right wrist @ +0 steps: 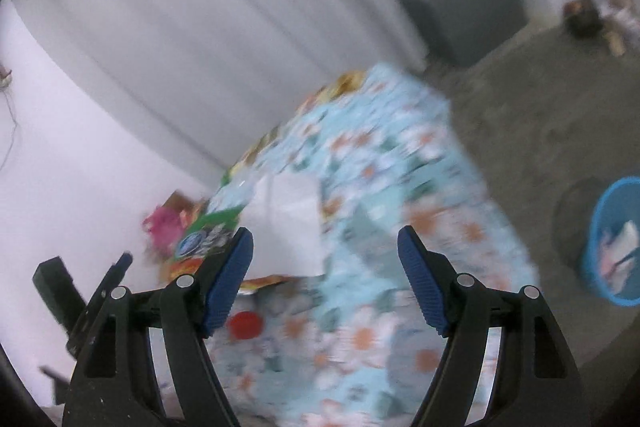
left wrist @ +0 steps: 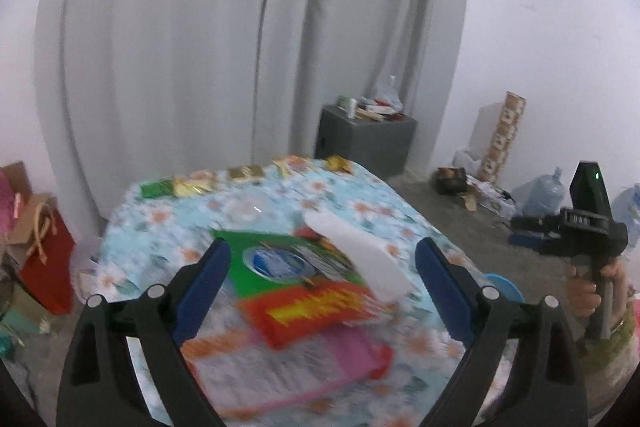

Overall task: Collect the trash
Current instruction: 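Move both tools back over the bed toward the remaining trash, then grasp the clear plastic cup with the left tool while the right tool grasps a tissue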

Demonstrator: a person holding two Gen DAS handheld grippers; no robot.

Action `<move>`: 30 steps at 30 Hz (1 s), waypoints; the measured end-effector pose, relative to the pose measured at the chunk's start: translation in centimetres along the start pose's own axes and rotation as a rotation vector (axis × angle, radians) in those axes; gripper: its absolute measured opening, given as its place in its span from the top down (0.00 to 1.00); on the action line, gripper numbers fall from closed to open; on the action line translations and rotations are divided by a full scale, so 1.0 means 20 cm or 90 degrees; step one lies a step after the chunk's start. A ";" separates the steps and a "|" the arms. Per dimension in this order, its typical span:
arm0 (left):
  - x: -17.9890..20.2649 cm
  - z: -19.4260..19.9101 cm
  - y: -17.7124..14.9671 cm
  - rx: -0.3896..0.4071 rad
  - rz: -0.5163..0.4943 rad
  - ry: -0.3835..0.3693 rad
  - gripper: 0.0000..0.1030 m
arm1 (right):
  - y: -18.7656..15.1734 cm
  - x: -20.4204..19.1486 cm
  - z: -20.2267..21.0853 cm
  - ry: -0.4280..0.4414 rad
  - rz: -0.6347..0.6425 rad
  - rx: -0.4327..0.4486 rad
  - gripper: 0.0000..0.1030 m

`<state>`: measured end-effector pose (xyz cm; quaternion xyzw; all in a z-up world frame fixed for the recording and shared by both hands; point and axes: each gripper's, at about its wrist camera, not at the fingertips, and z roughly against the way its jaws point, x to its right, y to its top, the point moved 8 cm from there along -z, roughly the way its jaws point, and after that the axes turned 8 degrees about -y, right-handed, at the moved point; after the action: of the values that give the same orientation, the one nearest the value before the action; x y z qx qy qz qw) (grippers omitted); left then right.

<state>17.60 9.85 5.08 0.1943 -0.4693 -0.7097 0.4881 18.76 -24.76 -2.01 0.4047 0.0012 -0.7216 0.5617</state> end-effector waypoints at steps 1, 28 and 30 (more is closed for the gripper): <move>-0.04 -0.01 0.04 -0.006 0.003 0.006 0.12 | -0.01 -0.02 -0.04 0.006 -0.001 -0.014 0.31; -0.71 -1.30 0.04 -0.464 0.210 -0.022 0.13 | -0.06 -0.15 -0.63 -0.011 -0.044 -0.175 0.31; -0.71 -1.32 0.02 -0.476 0.201 -0.020 0.20 | -0.06 -0.15 -0.65 -0.010 -0.046 -0.179 0.31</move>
<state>43.53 9.68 -9.92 -0.0818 -0.2105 -0.7507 0.6208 25.40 -15.96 -9.52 0.3156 0.1125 -0.7372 0.5867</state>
